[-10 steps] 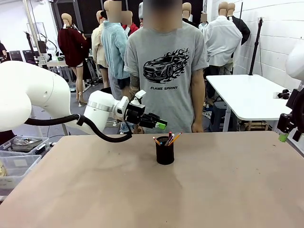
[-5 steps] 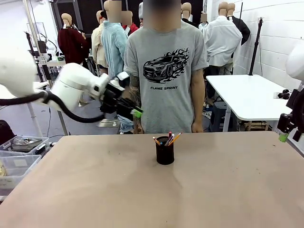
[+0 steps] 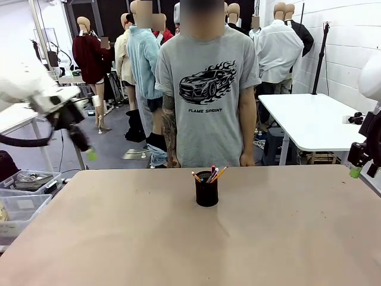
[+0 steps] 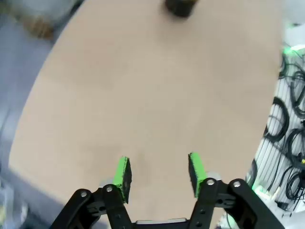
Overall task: Place the pens into the pen holder.
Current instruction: Pick up a writing instrument from the table and place it into the Pen holder.
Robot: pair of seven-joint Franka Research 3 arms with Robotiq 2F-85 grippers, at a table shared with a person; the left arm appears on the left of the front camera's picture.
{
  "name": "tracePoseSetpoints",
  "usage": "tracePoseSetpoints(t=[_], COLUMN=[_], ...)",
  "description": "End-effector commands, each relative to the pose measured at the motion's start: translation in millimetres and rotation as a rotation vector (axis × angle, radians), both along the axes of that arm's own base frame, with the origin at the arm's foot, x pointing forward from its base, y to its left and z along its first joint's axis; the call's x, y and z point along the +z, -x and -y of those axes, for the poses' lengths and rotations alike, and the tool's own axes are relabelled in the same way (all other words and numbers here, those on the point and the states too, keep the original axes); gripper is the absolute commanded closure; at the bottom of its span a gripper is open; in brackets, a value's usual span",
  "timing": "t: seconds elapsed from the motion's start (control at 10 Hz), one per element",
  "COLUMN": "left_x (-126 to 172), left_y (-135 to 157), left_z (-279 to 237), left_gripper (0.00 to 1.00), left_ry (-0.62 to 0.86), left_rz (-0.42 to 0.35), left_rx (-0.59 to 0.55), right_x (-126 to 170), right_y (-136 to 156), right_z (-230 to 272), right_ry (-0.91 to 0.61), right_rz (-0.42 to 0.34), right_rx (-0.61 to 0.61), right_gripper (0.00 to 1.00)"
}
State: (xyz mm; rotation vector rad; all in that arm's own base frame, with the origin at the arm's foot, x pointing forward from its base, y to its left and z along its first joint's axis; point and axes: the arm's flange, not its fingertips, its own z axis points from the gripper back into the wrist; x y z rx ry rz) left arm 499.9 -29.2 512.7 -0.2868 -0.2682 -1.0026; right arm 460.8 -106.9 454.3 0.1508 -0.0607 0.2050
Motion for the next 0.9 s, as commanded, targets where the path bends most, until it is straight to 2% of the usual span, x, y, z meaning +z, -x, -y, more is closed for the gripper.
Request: tracePoseSetpoints(t=[0.0, 0.1, 0.3, 0.4, 0.5, 0.6, 0.8], left_x=[-1, -3, -17, -25, -47, -20, -20], left_y=[21, 35, 56, 72, 86, 57, 57], left_z=[-35, -54, -67, -73, -82, -82, -82], left_gripper=[0.00, 0.00, 0.00, 0.00, 0.00, 0.00, 0.00], left_ry=[-0.179, -0.213, -0.334, -0.340, -0.396, -0.324, -0.324], left_rz=[-0.057, -0.064, -0.085, -0.184, -0.334, -0.093, -0.093], left_rx=[0.327, 0.432, 0.559, 0.607, 0.637, 0.569, 0.569], right_x=[0, 0, 0, 0, 0, 0, 0], right_y=[-1, -1, -1, -1, -1, -1, -1], right_z=[-1, -1, -1, -1, -1, -1, -1], right_ry=[0.008, 0.008, 0.008, 0.008, 0.008, 0.008, 0.008], right_rz=[0.002, 0.002, 0.002, 0.002, 0.002, 0.002, 0.002], right_rx=[0.001, 0.001, 0.001, 0.001, 0.001, 0.001, 0.001], right_gripper=[0.38, 0.38, 0.38, 0.38, 0.38, 0.38, 0.38])
